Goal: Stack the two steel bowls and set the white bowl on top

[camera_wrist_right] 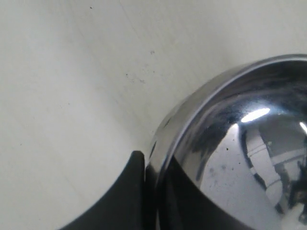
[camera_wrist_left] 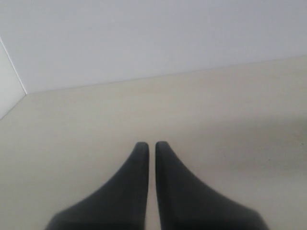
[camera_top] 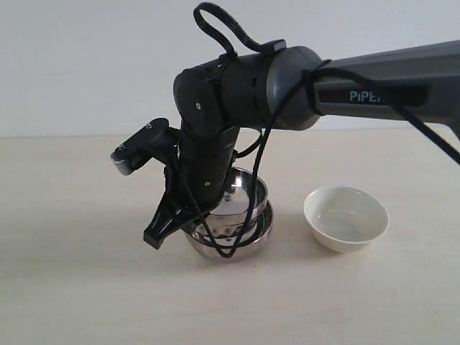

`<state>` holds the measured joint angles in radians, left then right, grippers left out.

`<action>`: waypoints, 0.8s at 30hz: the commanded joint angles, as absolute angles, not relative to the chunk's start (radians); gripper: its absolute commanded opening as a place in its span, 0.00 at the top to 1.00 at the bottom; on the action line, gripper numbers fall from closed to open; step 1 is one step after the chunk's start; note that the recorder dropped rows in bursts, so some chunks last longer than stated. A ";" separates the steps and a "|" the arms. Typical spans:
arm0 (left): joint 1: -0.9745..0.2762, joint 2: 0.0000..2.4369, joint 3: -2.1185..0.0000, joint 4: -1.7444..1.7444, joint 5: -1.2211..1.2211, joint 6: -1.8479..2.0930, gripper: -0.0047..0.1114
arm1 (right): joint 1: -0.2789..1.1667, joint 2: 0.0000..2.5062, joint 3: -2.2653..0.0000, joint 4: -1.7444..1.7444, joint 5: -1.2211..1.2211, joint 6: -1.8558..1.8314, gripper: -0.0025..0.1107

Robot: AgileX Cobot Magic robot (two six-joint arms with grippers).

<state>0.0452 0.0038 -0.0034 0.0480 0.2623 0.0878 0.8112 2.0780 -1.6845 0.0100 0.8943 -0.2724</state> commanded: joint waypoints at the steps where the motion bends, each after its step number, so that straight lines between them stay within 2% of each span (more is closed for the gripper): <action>1: 0.048 0.000 0.000 0.041 0.255 0.078 0.93 | 0.807 2.064 -1.683 -0.012 0.906 -0.250 0.98; 12: 0.048 0.000 0.000 0.041 0.255 0.078 0.93 | 0.807 2.058 -1.681 -0.038 0.908 -0.228 0.98; 24: 0.048 0.000 0.000 0.041 0.255 0.078 0.93 | 0.776 1.955 -1.555 -0.031 0.831 -0.236 0.98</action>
<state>0.0452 0.0038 -0.0034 0.0480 0.2623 0.0878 0.7781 1.9751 -1.5665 -0.0305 0.8552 -0.2266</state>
